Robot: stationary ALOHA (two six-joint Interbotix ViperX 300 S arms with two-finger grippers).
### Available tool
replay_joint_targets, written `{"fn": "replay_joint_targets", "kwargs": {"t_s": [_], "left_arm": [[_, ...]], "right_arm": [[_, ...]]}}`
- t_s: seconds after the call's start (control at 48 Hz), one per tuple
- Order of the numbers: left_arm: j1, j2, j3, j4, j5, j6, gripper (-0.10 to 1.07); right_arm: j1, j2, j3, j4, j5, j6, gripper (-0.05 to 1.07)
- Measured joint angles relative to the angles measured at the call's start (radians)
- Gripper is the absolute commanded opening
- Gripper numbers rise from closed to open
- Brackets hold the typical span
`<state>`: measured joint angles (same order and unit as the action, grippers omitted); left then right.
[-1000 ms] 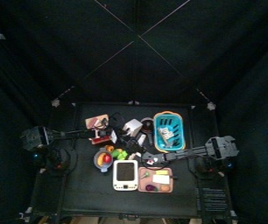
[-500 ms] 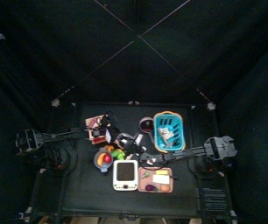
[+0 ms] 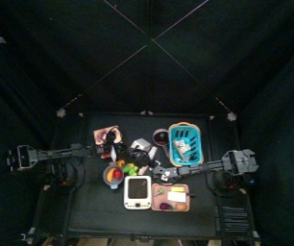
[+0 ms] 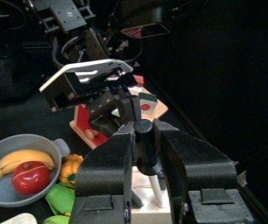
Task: Pull out sharpener
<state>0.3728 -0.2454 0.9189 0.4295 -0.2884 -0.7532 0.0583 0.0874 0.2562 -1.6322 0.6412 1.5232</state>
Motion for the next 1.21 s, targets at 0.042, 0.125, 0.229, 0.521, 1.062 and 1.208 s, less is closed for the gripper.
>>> {"fn": "replay_joint_targets", "kwargs": {"t_s": [0.042, 0.125, 0.229, 0.521, 1.062, 1.208], "left_arm": [[0.000, 0.028, -0.017, 0.000, 0.002, 0.000, 0.44], [-0.003, 0.069, -0.040, -0.002, 0.008, -0.002, 0.44], [-0.005, 0.120, -0.066, -0.014, 0.012, -0.002, 0.44], [-0.008, 0.198, -0.121, -0.023, 0.037, -0.002, 0.44], [-0.005, 0.199, -0.124, -0.025, 0.051, -0.003, 0.44], [-0.005, 0.199, -0.124, -0.025, 0.051, -0.002, 0.44]], "right_arm": [[0.000, 0.000, 0.000, 0.000, 0.000, 0.000, 0.56], [0.000, 0.000, 0.002, -0.002, 0.000, 0.000, 0.56], [0.000, 0.003, -0.002, -0.002, -0.002, 0.000, 0.56], [-0.015, 0.017, -0.023, -0.003, -0.043, 0.000, 0.56], [-0.009, 0.020, -0.032, -0.018, -0.025, 0.000, 0.56], [0.023, 0.020, -0.021, -0.018, 0.032, 0.000, 0.56]]}}
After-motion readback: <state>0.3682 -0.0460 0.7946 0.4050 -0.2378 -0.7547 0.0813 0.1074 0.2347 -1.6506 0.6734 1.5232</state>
